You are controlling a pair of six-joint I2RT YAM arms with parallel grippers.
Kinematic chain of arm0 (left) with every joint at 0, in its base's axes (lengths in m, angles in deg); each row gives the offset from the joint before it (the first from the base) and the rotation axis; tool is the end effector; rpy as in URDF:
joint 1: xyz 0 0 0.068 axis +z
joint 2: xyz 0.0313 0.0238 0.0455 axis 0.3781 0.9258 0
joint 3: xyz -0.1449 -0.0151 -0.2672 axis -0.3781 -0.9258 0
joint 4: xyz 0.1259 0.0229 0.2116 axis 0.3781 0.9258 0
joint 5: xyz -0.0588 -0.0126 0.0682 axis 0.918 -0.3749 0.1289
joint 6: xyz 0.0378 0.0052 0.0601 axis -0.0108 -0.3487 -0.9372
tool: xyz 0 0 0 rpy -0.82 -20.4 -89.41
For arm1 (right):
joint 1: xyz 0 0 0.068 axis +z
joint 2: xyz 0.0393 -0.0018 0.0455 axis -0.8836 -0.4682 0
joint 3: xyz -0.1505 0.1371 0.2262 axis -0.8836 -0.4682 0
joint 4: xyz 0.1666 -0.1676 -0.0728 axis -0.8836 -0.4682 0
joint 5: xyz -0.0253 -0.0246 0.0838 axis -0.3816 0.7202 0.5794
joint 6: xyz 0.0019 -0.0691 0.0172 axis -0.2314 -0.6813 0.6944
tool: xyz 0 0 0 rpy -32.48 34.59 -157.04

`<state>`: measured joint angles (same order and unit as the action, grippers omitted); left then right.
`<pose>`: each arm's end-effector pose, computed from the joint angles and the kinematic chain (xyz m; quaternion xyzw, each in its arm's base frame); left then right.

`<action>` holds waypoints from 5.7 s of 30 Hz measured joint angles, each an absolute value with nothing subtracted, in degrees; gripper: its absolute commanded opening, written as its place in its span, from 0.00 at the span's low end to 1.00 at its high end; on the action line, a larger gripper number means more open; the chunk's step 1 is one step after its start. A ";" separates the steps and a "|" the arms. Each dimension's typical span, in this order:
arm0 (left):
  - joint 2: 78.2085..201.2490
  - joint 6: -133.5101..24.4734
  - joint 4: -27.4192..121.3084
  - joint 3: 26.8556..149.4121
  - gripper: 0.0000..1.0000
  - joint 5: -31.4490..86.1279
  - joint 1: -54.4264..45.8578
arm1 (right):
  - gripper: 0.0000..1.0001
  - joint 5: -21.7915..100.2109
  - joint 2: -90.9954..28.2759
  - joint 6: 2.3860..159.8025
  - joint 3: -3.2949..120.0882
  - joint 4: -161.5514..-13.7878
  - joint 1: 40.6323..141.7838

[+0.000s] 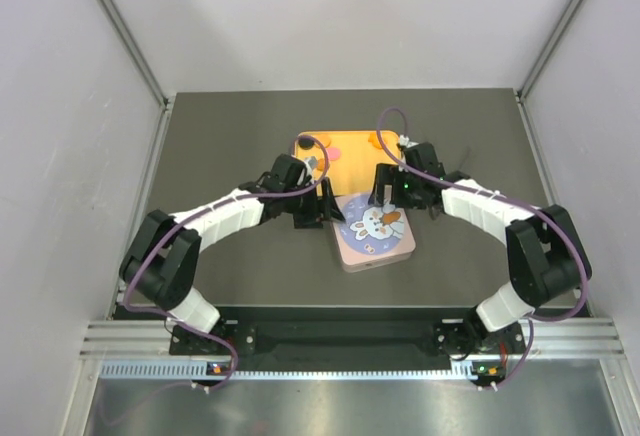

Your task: Pack the cookies

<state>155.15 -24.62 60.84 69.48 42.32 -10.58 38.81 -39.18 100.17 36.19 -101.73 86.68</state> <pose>0.2624 -0.1966 0.2217 0.0007 0.9205 -0.3571 0.1589 0.2889 0.1403 0.2240 -0.0110 0.9384 0.1988 0.2824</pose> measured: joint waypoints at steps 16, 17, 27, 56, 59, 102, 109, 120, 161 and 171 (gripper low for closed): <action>161.42 -24.08 51.49 70.75 0.74 45.19 -6.03 | 0.96 40.65 -41.00 97.50 38.05 -101.77 86.68; 161.82 -23.51 50.17 70.64 0.73 45.21 -6.01 | 0.96 40.80 -41.06 97.26 38.05 -101.73 86.70; 164.15 -19.51 43.66 68.91 0.64 44.20 -5.66 | 0.96 42.07 -41.98 95.89 38.79 -101.69 86.79; 163.76 -23.77 49.37 71.69 0.58 38.43 -4.81 | 0.81 39.30 -34.94 102.60 25.63 -87.17 92.23; 164.44 -25.80 51.14 73.83 0.59 36.33 -4.48 | 0.77 39.38 -33.39 105.22 23.08 -85.36 94.29; 166.06 -28.73 51.86 76.34 0.63 34.87 -6.30 | 0.40 63.16 -33.50 125.96 5.57 -61.32 82.03; 165.31 -28.93 52.10 76.34 0.68 30.89 -8.11 | 0.22 63.36 -34.44 127.05 5.20 -58.98 82.03; 164.98 -31.01 58.20 79.38 0.71 22.56 -12.42 | 0.08 63.29 -35.29 127.49 4.54 -57.43 81.76; 155.65 -30.88 59.75 69.11 0.97 36.92 -8.46 | 0.94 52.56 -30.48 112.61 15.93 -81.36 82.59; 144.64 -30.48 59.44 63.25 0.95 42.26 -5.14 | 0.97 51.38 -28.58 110.35 15.91 -83.87 84.63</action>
<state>144.64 -30.48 59.44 63.25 42.26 -5.14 51.38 -28.58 110.35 15.91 -83.87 84.63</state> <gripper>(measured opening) 0.958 0.963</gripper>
